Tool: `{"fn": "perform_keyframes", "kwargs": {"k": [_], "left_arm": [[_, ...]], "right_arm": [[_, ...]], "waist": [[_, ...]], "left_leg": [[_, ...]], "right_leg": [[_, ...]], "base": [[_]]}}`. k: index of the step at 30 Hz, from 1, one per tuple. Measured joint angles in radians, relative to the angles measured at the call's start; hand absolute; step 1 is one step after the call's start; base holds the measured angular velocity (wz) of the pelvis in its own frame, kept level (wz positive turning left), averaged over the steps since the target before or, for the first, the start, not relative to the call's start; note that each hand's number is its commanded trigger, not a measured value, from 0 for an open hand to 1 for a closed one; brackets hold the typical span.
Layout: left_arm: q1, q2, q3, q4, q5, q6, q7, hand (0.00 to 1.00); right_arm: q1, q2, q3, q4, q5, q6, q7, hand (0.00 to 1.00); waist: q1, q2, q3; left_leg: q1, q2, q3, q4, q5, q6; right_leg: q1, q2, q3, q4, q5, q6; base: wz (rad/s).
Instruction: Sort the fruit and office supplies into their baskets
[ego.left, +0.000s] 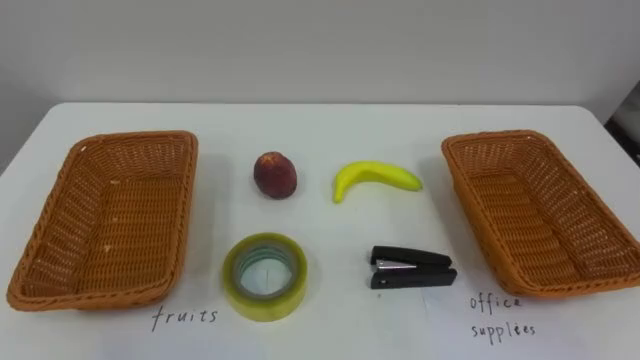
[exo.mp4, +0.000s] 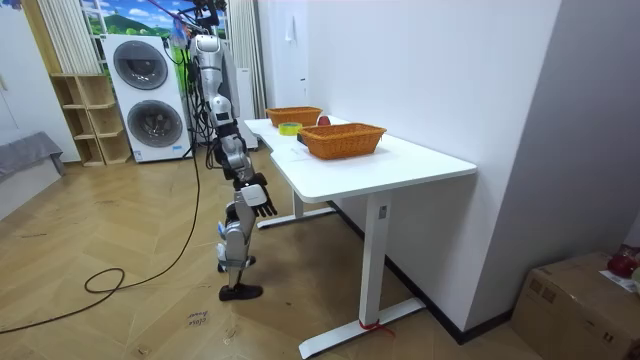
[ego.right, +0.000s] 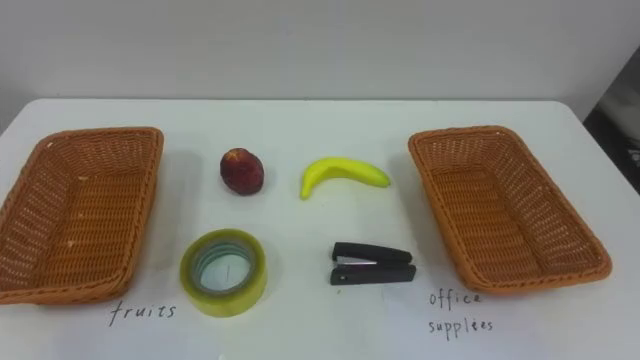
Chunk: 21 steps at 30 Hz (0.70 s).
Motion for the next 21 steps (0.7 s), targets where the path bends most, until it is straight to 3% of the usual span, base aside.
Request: {"fn": "perform_keyframes", "kwargs": {"k": [21], "left_arm": [[0.01, -0.001, 0.002, -0.011, 0.005, 0.013, 0.0, 0.0]], "right_arm": [[-0.008, 0.003, -0.037, 0.001, 0.005, 0.026, -0.046, 0.0]], "waist": [[-0.004, 0.0, -0.0001]], "left_leg": [[-0.001, 0.0, -0.001, 0.0, 0.0, 0.0]], "right_leg": [[-0.001, 0.0, -0.002, 0.0, 0.0, 0.0]], "base": [[0.0]]}}
